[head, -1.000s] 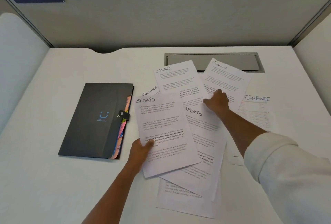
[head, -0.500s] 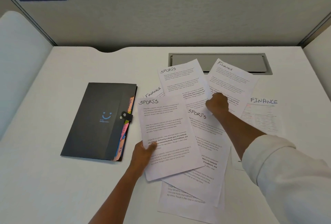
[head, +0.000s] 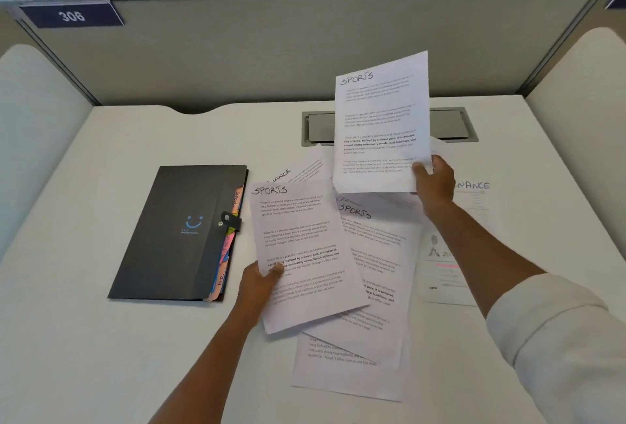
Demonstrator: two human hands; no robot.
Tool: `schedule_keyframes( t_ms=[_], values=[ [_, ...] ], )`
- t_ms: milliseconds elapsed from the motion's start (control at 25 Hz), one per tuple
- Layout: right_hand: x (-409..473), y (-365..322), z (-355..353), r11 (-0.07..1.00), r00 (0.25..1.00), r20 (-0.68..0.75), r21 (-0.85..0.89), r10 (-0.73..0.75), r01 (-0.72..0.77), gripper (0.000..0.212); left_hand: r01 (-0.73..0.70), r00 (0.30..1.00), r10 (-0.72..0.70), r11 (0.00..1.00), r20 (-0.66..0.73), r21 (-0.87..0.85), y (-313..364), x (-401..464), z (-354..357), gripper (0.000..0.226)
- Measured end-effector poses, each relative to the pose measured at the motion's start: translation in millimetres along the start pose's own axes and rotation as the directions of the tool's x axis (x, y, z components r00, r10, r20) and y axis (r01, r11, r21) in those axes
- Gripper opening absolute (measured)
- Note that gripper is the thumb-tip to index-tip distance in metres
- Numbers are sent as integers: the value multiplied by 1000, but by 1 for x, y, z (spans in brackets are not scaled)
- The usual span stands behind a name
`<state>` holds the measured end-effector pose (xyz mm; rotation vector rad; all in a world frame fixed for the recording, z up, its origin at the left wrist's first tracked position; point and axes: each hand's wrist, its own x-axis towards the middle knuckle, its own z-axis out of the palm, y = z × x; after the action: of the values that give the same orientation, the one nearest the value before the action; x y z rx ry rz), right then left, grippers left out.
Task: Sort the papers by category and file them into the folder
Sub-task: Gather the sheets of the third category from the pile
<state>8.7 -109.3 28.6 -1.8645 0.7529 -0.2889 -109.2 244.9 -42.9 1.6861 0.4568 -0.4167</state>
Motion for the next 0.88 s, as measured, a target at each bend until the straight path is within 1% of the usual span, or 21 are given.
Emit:
schedule_keyframes(
  t_ms=[80, 160, 240, 440, 520, 600, 760, 880],
  values=[
    [-11, 6, -10, 997, 999, 31, 72, 9, -11, 20, -12, 1000, 12, 1000, -8, 13, 1, -3, 2, 14],
    [-28, 17, -19, 993, 995, 101, 116, 19, -31, 18, -13, 1000, 13, 1000, -16, 10, 3, -7, 4, 19],
    [-49, 33, -25, 994, 986, 162, 101, 36, -53, 21, -7, 1000, 7, 1000, -22, -7, 5, -11, 6, 21],
    [-111, 88, -27, 996, 955, 284, 6, 83, -88, 28, -13, 1000, 12, 998, -11, -57, 3, -27, 13, 13],
    [-132, 105, -26, 993, 937, 329, -22, 117, -116, 33, -5, 1000, 5, 997, 1, -72, -1, -33, 16, 20],
    [-152, 113, -26, 993, 923, 365, -38, 120, -114, 35, -2, 999, 5, 995, 32, -95, -6, -38, 17, 29],
    [-177, 115, -27, 995, 900, 424, -56, 103, -87, 29, -7, 998, 16, 990, 63, -144, -10, -47, 23, 30],
    [-188, 113, -27, 996, 882, 464, -54, 83, -65, 25, 13, 999, -6, 986, 41, -165, -8, -51, 27, 33]
  ],
)
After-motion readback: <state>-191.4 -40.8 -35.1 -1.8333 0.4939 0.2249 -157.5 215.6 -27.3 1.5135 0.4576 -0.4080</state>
